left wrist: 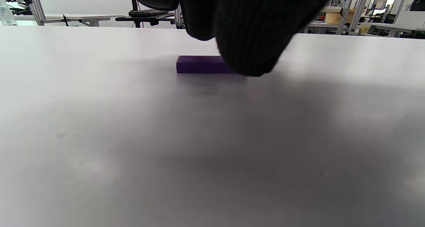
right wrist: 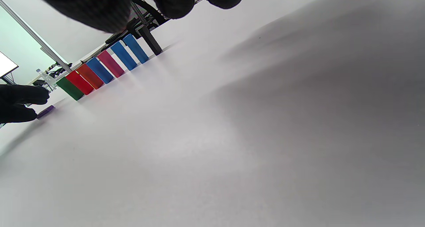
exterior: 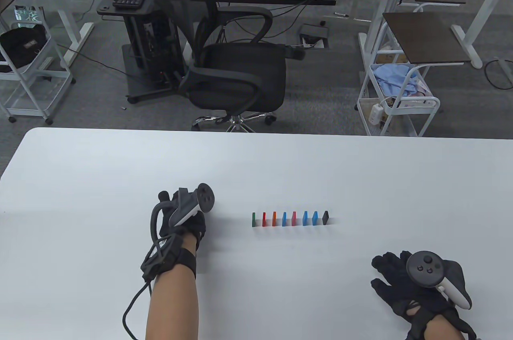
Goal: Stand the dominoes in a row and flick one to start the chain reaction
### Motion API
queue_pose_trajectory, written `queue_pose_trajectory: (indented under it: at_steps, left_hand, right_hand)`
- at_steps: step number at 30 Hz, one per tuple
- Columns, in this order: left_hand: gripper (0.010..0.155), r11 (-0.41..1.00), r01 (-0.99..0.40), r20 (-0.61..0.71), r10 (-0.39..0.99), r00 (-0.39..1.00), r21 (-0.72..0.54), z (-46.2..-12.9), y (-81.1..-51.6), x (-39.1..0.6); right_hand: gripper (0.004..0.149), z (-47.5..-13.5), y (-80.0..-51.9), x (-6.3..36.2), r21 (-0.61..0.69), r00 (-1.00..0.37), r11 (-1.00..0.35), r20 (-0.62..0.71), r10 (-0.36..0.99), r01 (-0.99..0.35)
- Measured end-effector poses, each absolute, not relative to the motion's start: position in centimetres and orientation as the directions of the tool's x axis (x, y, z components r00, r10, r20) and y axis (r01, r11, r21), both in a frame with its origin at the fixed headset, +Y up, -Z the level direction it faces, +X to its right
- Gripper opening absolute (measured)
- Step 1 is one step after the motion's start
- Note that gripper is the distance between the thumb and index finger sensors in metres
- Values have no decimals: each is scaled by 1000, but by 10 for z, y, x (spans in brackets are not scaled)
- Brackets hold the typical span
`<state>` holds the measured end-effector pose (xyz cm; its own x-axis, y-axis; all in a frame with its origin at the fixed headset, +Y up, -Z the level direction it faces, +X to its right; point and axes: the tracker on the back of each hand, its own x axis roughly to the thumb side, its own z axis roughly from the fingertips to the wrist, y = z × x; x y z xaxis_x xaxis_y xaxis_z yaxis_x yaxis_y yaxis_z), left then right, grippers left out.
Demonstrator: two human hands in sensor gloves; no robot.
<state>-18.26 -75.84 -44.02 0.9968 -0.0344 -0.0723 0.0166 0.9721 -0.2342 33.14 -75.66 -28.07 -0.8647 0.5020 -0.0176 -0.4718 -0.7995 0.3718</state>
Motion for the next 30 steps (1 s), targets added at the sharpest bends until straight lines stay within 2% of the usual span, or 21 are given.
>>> queue_pose_trajectory:
  at_steps: [4,8,12,21,30]
  left_hand:
    - [66,960,59,-79,-84,993,-274,-444,-764,-181]
    - [64,961,54,-75,-77,994,-271,-446,-764,-180]
    - [61,954,171,-9,-178,984,-246,-447,-761,-172]
    - [57,913,326,64,-320,945,-247,-449,-761,-154]
    - [58,908,345,87,-334,939,-238,-447,-763,-155]
  right_hand:
    - [62,-281,-756,332,372,-865,-800,-18,501,-471]
    - [62,-281,-756,332,371,-867,-802,-15,499,-468]
    - [62,-281,-757,332,377,-868,-801,-16,496,-465]
    - [62,-281,-757,330,379,-872,-803,-20,490,-460]
    - [62,-281,-757,332,377,-870,-801,-27,493,-465]
